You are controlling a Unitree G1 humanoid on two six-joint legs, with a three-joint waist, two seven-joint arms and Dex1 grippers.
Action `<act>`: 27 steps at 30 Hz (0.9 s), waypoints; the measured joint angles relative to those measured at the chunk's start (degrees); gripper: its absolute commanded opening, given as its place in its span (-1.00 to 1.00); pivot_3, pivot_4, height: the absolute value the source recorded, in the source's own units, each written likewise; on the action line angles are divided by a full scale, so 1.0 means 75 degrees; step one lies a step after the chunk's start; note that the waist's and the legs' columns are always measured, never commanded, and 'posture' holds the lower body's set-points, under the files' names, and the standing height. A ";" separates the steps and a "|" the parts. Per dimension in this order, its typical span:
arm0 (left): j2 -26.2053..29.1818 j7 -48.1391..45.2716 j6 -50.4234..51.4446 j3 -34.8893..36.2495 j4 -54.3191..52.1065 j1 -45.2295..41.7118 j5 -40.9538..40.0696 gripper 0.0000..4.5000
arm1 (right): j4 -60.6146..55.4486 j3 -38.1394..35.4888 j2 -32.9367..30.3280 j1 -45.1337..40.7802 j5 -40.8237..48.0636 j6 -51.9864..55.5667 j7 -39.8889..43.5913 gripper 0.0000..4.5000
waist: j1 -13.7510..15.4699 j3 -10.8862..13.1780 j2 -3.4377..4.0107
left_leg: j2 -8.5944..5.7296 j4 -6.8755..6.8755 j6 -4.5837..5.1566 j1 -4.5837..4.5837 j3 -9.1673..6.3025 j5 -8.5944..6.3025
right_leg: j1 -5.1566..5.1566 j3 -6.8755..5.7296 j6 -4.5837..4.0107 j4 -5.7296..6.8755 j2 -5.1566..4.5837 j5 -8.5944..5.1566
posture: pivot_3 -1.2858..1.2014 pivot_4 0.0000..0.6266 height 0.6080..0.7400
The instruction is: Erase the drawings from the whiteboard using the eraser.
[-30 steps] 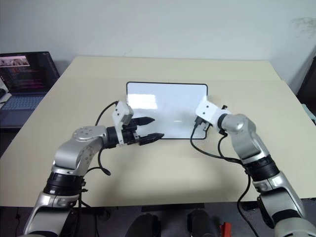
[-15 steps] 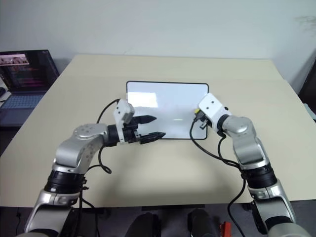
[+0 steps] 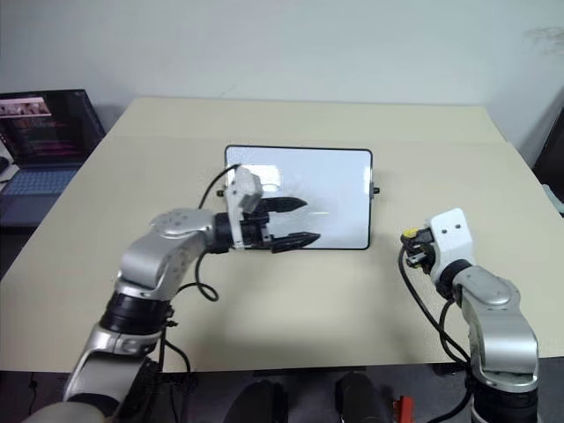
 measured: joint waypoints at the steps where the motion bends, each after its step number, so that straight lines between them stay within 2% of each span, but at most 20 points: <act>1: -0.0078 -0.0064 -0.0126 -0.0161 0.0112 -0.0114 0.0090 1.00 | 0.0253 -0.0020 0.0094 -0.0049 0.0000 -0.0035 -0.0178 -0.57 | 0.0000 0.0000 0.0000 | -0.0004 0.0001 0.0000 0.0002 -0.0002 0.0000 | 0.0003 -0.0001 0.0000 0.0001 0.0006 0.0000 | 0.03 -0.52 1.00; 9: -0.0549 -0.0371 -0.1038 -0.0876 0.0994 -0.0444 0.0754 1.00 | 0.2192 -0.0509 0.0193 -0.1031 0.0242 -0.0362 -0.0979 -0.57 | 0.0008 0.0003 0.0006 | -0.0005 0.0000 0.0001 -0.0006 0.0002 0.0000 | 0.0000 0.0002 -0.0007 -0.0005 0.0012 0.0001 | 0.03 -0.52 1.00; 21: -0.0570 -0.0539 -0.1667 -0.0995 0.1270 -0.0424 0.1147 1.00 | 0.2989 -0.0485 -0.0024 -0.1373 0.0579 -0.0640 -0.1133 -0.57 | 0.0011 0.0005 0.0009 | -0.0002 -0.0001 0.0004 -0.0010 0.0001 -0.0002 | -0.0001 0.0001 -0.0025 -0.0006 0.0010 0.0006 | 0.03 -0.52 1.00; 27: -0.0700 -0.0463 -0.1831 -0.1041 0.1315 -0.0422 0.1258 1.00 | 0.3365 -0.0485 -0.0074 -0.1565 0.0648 -0.0780 -0.1189 0.27 | 0.0013 0.0005 0.0009 | -0.0001 -0.0002 0.0004 -0.0010 0.0000 -0.0002 | -0.0001 0.0001 -0.0027 -0.0005 0.0010 0.0007 | 0.03 -0.52 1.00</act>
